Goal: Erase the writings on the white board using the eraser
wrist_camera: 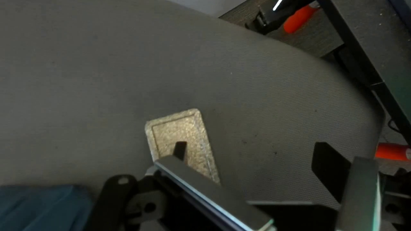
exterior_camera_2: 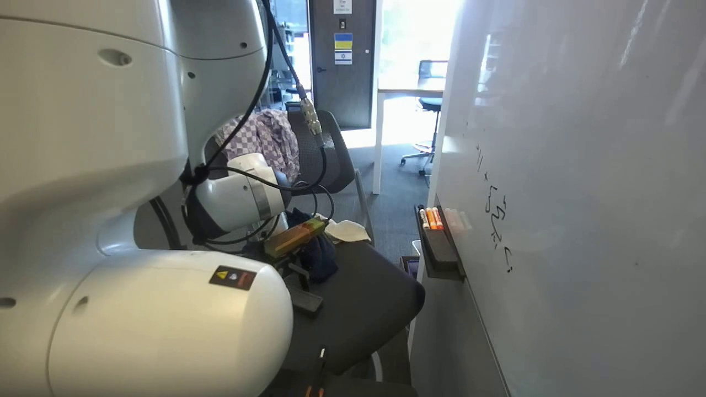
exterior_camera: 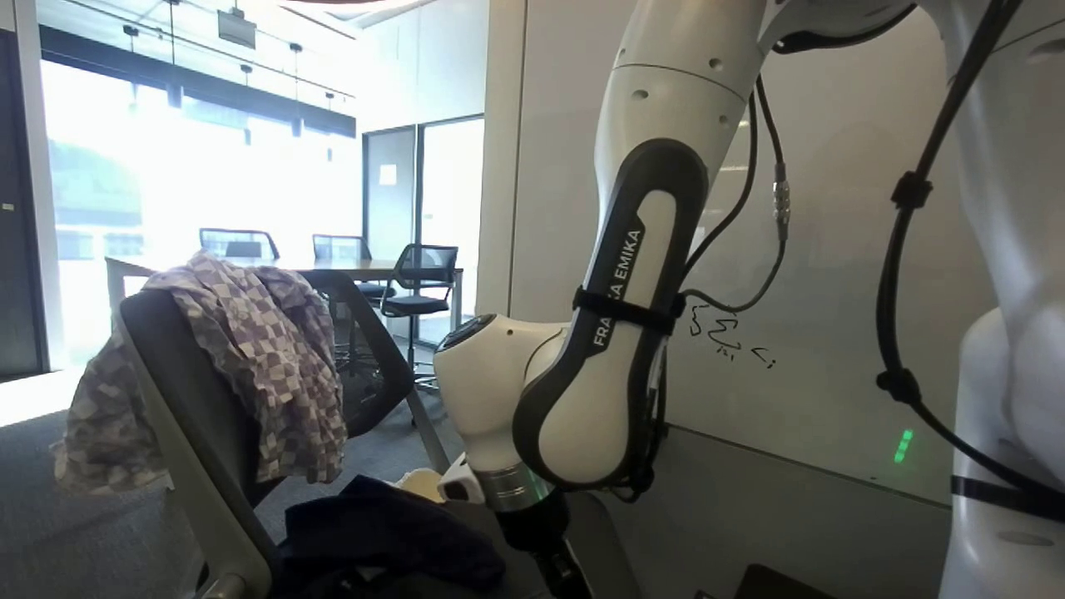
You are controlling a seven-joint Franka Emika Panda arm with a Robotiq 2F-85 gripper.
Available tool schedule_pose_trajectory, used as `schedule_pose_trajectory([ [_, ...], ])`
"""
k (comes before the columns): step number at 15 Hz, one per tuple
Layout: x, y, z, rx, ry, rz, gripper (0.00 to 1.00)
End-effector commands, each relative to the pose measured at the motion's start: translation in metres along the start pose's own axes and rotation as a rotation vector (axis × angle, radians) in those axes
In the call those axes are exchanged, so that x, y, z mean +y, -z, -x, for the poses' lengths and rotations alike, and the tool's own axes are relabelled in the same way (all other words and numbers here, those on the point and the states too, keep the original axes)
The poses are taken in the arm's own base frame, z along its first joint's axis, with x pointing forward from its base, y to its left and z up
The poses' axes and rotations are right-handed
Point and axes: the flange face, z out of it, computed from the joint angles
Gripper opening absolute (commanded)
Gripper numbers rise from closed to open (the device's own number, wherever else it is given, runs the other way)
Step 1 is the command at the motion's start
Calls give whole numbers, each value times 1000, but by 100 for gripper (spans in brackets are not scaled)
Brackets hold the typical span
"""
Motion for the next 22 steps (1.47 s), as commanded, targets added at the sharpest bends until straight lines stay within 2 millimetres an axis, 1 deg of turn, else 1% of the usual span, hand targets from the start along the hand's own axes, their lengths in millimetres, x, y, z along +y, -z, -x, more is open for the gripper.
schedule_pose_trajectory([
  [1,26,2,-8,1,197,30,100],
  [2,31,2,-8,3,249,33,100],
  [5,46,-10,5,6,348,24,100],
  [7,52,-21,12,13,368,0,100],
  [11,55,-39,18,39,361,-26,100],
  [14,57,-47,16,74,341,-16,100],
  [20,54,-53,8,134,317,13,100],
  [22,52,-53,5,148,304,16,100],
])
